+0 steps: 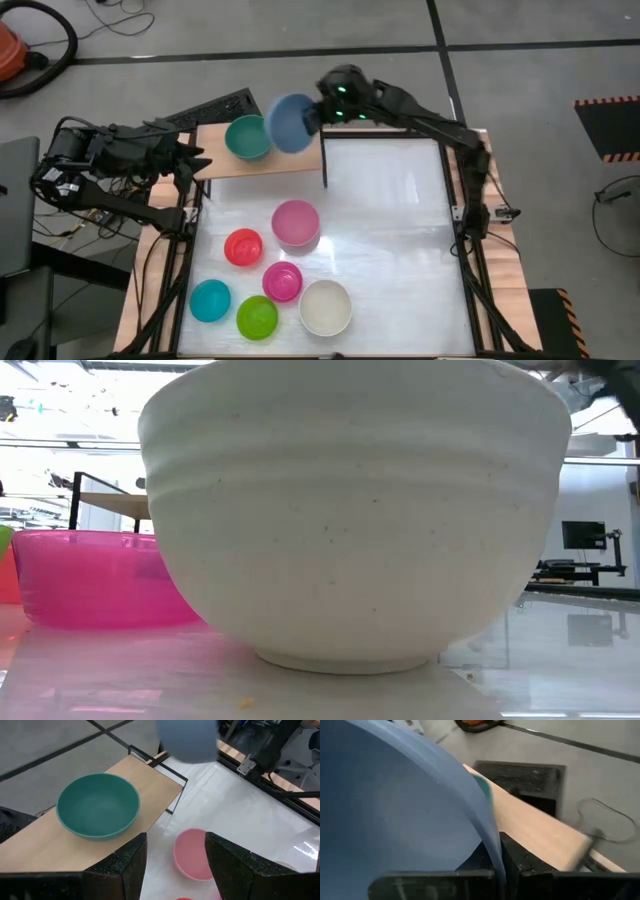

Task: Place and stack bowls onto a shelf
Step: Stack the large blue bowl on top of the large green bowl on the shelf

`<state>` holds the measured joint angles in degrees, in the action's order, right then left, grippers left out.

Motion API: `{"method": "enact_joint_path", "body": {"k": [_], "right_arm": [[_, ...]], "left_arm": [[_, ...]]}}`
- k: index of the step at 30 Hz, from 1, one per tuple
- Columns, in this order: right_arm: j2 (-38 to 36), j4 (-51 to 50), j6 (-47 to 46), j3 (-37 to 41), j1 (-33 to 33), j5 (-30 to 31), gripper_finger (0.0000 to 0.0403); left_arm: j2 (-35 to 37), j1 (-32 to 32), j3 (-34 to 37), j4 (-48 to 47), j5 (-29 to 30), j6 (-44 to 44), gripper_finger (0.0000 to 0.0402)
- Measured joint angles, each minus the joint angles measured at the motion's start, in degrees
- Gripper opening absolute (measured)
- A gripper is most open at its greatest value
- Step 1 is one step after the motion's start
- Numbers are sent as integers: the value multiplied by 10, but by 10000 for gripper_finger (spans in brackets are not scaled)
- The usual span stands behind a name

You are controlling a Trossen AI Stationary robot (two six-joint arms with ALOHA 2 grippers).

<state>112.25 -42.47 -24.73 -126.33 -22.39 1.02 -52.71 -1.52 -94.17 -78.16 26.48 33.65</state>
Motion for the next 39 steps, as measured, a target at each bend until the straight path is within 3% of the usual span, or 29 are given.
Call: {"method": "enact_joint_path", "body": {"k": [3,6,17,30,39], "right_arm": [[71,3,14,-86,-3,-25,23],[89,103,1,-62,-8,-53,23],[181,255,-36,-62,-21,-114,23],[202,246,-53,-63,-28,-132,24],[202,229,-54,-62,-28,-148,71]], "left_arm": [[0,0,0,0,0,0,186],[0,0,0,-2,1,0,186],[0,0,0,-22,12,29,186],[0,0,0,-22,12,41,186],[0,0,0,-22,12,39,186]]}}
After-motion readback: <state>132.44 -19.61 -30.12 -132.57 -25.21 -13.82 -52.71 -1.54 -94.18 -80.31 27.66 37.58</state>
